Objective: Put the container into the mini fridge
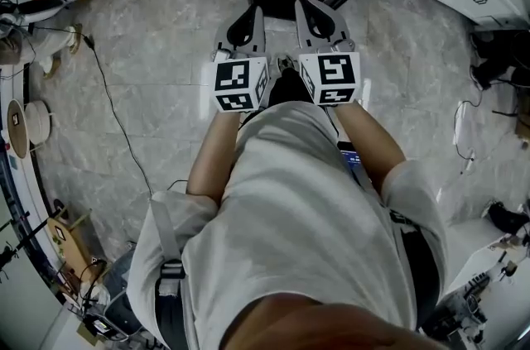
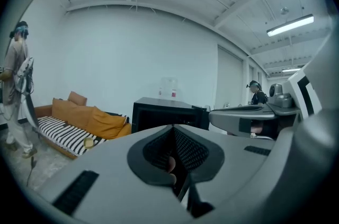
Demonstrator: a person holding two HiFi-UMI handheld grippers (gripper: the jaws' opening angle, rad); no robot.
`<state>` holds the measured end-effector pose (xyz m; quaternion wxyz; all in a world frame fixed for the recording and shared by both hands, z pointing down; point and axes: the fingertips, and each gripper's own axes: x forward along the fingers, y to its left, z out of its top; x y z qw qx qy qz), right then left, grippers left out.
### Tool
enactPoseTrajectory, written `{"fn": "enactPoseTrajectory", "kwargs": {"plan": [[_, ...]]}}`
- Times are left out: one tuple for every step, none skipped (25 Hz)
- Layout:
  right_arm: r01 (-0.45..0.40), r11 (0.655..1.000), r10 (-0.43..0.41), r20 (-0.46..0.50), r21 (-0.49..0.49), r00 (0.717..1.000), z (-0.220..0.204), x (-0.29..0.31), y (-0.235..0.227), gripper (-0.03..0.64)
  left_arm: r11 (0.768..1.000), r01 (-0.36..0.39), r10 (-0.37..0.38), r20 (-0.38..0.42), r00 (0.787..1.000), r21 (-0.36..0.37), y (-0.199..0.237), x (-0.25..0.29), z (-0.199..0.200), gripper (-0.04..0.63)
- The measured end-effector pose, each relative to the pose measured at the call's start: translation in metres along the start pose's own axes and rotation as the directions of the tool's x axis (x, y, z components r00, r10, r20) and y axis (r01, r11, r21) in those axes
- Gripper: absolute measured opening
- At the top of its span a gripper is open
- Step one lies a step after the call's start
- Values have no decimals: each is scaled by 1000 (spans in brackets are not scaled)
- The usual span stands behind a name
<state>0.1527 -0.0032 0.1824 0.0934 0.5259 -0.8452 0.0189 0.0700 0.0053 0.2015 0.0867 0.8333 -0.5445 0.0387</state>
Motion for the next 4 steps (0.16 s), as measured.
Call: {"fn": "enactPoseTrajectory", "kwargs": {"plan": [[-1, 1000, 1, 1, -1, 1000, 1, 1, 0, 37, 1000, 4, -4, 3, 1000, 4, -1, 0, 2, 12], [-1, 1000, 1, 1, -4, 1000, 3, 1, 0, 37, 1000, 8, -8, 5, 1000, 9, -2, 1, 4, 12], [-2, 1000, 2, 2, -6, 1000, 4, 2, 0, 37, 1000, 12, -12, 7, 1000, 13, -3, 2, 6, 12], [-2, 1000, 2, 3, -9, 1000, 6, 2, -1, 37, 1000, 17, -17, 9, 1000, 17, -5, 2, 8, 12]]}}
